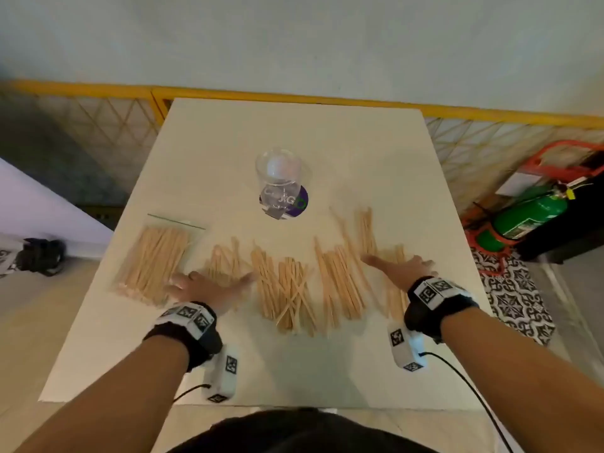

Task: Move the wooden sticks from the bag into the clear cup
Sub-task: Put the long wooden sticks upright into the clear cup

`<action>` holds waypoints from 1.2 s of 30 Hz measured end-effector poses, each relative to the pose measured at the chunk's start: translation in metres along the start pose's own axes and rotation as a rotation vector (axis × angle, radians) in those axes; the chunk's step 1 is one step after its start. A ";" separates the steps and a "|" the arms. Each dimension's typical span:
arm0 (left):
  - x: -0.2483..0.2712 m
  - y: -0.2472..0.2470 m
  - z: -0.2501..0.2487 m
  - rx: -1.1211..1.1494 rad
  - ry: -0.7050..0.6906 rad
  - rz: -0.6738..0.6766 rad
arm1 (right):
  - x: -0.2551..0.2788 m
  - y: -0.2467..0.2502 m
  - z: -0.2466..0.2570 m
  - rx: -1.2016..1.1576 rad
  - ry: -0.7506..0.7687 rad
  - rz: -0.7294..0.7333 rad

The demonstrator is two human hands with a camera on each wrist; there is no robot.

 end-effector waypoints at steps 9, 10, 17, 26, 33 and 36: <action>0.018 -0.032 -0.080 -0.126 -0.189 0.028 | -0.006 -0.033 0.063 0.089 0.199 -0.034; 0.023 -0.038 -0.089 -0.143 -0.220 0.049 | -0.001 -0.039 0.068 0.110 0.232 -0.018; 0.042 -0.053 -0.121 -0.227 -0.390 0.154 | 0.004 -0.065 0.092 0.063 0.417 0.163; 0.039 -0.064 -0.125 -0.095 -0.413 0.042 | 0.003 -0.071 0.092 -0.161 0.502 0.425; 0.014 -0.063 -0.104 0.437 -0.373 0.202 | 0.005 -0.064 0.102 -0.357 0.589 0.581; 0.001 -0.063 -0.096 0.518 -0.351 0.322 | 0.005 -0.059 0.108 -0.299 0.632 0.585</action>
Point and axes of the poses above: each hand's wrist, its own x-axis away from the middle knuckle, its own y-axis out of the back of the hand, z = x × y, the point moved 1 cm from there along -x, towards the middle knuckle, and after that the axes turned 2 degrees about -z, right-handed, at the moved point
